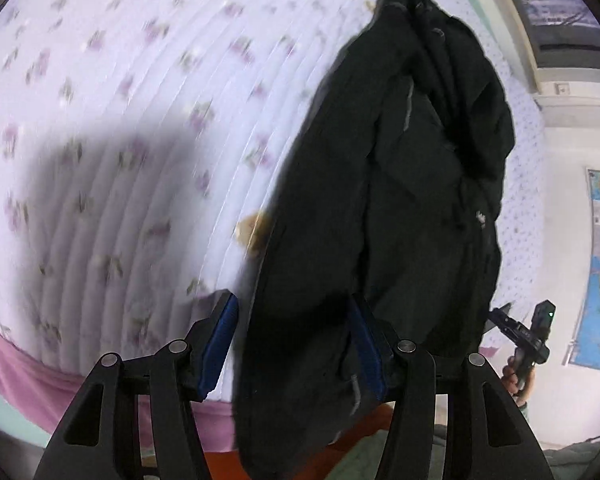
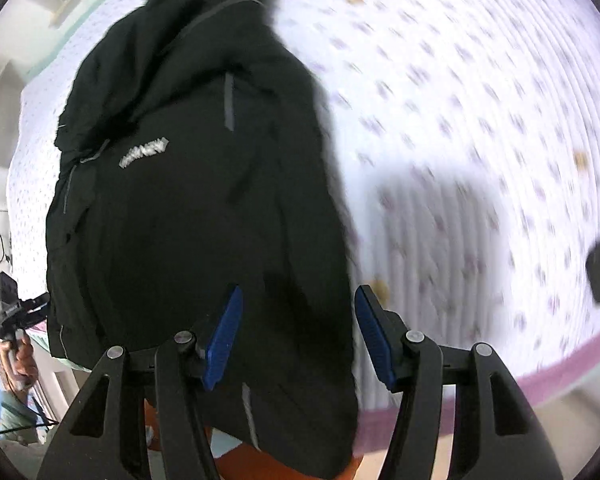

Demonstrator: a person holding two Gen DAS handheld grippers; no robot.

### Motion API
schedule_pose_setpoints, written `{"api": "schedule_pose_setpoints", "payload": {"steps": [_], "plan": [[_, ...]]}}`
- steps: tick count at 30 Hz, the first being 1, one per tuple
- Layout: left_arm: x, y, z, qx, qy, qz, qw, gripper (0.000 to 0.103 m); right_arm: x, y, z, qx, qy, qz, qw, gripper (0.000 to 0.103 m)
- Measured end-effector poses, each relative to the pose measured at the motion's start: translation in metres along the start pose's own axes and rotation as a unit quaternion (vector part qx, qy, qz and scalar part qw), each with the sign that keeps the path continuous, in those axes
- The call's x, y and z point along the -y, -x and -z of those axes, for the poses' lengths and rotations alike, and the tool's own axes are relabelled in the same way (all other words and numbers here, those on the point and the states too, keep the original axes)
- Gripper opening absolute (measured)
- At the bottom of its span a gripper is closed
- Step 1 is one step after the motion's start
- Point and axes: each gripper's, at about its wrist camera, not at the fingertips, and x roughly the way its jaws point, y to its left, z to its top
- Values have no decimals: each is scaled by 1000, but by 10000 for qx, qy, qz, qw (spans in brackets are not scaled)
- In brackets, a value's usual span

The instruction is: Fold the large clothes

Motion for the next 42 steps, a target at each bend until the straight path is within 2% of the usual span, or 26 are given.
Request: {"api": "schedule_pose_setpoints", "payload": {"steps": [5,9,11,12,13,14,17,20,22,24,26,27,29,31,32,33,34,35,36,42], "plan": [[-4,5,5,92,86,23,9999,58,5,-21,15,-302,-108,-121,9994,62],[0,0,3,-43,-160,-264,9995,58,-2,-42,20,-475,-131,-19,9988,61],[11,-6,-1,-122,-253,-499,9984,57,-6,-42,20,-412,-170,-107,9989,50],[20,-5,-1,-117,-355,-435,9984,56,-10,-38,20,-370,-142,-155,9991,46],[27,-3,-1,-129,-410,-248,9988,56,-18,-32,19,-288,-71,-277,9992,46],[37,1,0,-143,-473,214,9985,56,-26,-20,19,-167,41,-560,9983,46],[61,15,3,-19,-669,1349,9886,56,-42,-1,19,28,305,-1023,9943,46],[57,8,0,-49,-509,1719,9838,56,-45,-12,18,-110,374,-985,9944,46],[46,-3,3,-171,-261,1603,9866,56,-41,-25,20,-285,352,-817,9956,45],[39,-8,12,-327,-216,1433,9889,56,-33,-34,26,-467,306,-690,9960,45],[36,-12,27,-540,-275,1053,9926,56,-26,-41,36,-715,284,-457,9960,47],[35,-14,34,-668,-296,915,9931,56,-21,-43,44,-851,242,-466,9950,52],[32,-20,49,-886,-270,657,9935,56,-17,-44,59,-967,206,-489,9939,53],[33,-25,56,-934,-229,536,9939,56,-15,-44,63,-1005,116,-588,9931,54],[36,-27,56,-874,-216,459,9949,41,-14,-43,64,-983,56,-645,9931,54],[39,-27,54,-824,-195,458,9954,17,-15,-41,64,-986,41,-658,9929,51],[46,-28,48,-792,-140,647,9947,11,-17,-39,64,-977,39,-678,9929,32],[50,-25,43,-732,-160,741,9944,10,-19,-34,59,-889,-7,-870,9922,22],[56,-20,38,-630,-241,797,9945,10,-17,-24,55,-783,-1,-897,9929,17],[97,36,-9,101,-523,1602,9857,10,-31,38,7,56,-14,-1190,9929,14]]}}
